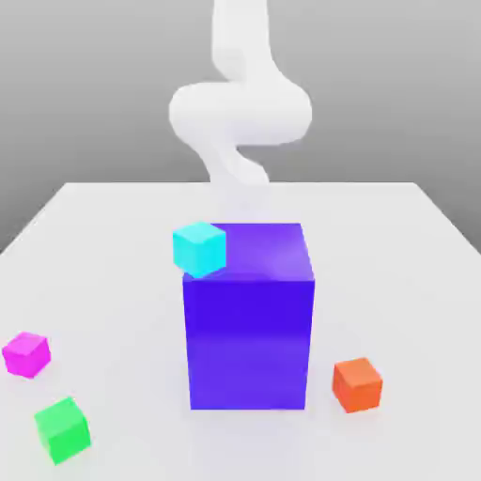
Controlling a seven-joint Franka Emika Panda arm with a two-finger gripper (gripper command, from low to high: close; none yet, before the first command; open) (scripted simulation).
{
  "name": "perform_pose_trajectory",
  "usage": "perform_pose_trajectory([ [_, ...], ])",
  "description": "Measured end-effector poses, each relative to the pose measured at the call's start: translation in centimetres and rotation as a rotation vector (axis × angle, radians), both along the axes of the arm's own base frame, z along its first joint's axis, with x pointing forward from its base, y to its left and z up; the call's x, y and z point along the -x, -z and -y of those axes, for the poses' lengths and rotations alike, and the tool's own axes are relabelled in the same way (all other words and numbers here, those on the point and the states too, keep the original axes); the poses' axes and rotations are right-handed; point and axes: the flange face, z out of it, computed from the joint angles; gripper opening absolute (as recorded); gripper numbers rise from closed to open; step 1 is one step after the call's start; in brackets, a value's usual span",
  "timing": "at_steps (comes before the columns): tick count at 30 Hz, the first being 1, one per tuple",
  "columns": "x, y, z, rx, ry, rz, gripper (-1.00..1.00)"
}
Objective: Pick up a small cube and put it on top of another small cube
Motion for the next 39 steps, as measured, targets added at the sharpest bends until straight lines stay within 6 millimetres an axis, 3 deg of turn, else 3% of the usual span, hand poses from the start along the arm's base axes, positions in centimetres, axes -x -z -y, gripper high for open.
perform_pose_trajectory([
  [5, -4.5, 9.3, 7.5, -0.144, 0.314, -0.131, 0.0],
  [8, -5.4, 15.1, 12.2, -0.226, 0.505, -0.199, 0.0],
  [11, -5.1, 21.1, 16.9, -0.308, 0.7, -0.26, 0.0],
  [16, -2.0, 31.2, 23.8, -0.442, 1.032, -0.353, 0.0],
  [20, 3.4, 39.1, 29.1, -0.553, 1.335, -0.412, 0.0],
  [25, 8.6, 47.9, 30.7, -0.648, 1.599, -0.483, 0.0],
  [29, 9.1, 52.8, 30.9, -0.655, 1.624, -0.489, 0.0],
  [30, 9.2, 53.7, 30.9, -0.656, 1.625, -0.489, -1.0],
  [36, 9.2, 54.2, 30.8, -0.655, 1.626, -0.487, -1.0],
  [39, 9.1, 52.2, 30.9, -0.656, 1.626, -0.488, -1.0],
])
